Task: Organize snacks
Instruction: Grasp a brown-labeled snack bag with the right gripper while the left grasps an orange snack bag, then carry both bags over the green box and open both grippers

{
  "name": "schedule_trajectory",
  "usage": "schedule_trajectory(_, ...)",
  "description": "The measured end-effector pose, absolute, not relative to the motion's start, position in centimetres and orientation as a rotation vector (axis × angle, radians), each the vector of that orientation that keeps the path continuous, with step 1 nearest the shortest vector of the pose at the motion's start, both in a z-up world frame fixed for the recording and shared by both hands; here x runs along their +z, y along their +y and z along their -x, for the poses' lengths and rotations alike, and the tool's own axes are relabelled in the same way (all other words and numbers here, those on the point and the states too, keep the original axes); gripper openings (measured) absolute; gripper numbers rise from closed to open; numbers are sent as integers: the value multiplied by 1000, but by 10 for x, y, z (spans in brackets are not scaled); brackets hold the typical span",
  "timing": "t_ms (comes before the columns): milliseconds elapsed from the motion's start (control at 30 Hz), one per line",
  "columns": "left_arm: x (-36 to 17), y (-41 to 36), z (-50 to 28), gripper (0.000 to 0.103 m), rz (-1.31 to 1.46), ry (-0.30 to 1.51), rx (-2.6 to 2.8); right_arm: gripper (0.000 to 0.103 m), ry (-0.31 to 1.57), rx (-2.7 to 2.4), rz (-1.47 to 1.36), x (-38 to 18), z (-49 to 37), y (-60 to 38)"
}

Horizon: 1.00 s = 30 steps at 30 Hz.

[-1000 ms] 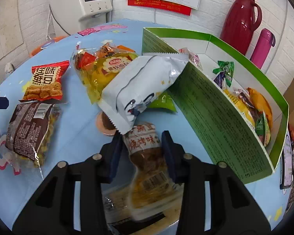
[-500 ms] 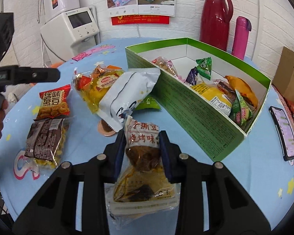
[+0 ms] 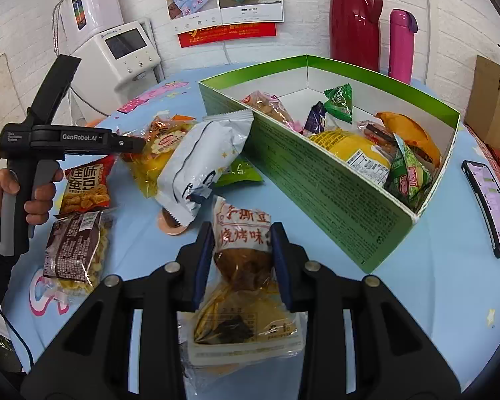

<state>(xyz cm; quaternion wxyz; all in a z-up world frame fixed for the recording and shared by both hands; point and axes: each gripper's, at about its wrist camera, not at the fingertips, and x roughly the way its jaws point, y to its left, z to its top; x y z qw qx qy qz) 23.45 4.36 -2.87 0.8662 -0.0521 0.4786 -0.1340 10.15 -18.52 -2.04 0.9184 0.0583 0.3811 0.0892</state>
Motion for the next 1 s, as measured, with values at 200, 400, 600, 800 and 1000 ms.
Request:
schedule_trajectory(200,-33,36,-234,49,72,998,-299,36,788,175,-113,-21,-102,-184)
schedule_trajectory(400,-17,44,-223,41,123,990,-314,36,763,182,-116,-14,-94,-182)
schedule_trajectory(600,26,42,-198,41,97,908,-362,36,670,244,-153,21,-85,-179)
schedule_trajectory(800,63,21,-188,40,110,846,-448,36,590,240,-141,53,-82,-185)
schedule_trajectory(1000,88,-10,-202,41,113,818,-495,36,547,191,-146,67,-98,-202)
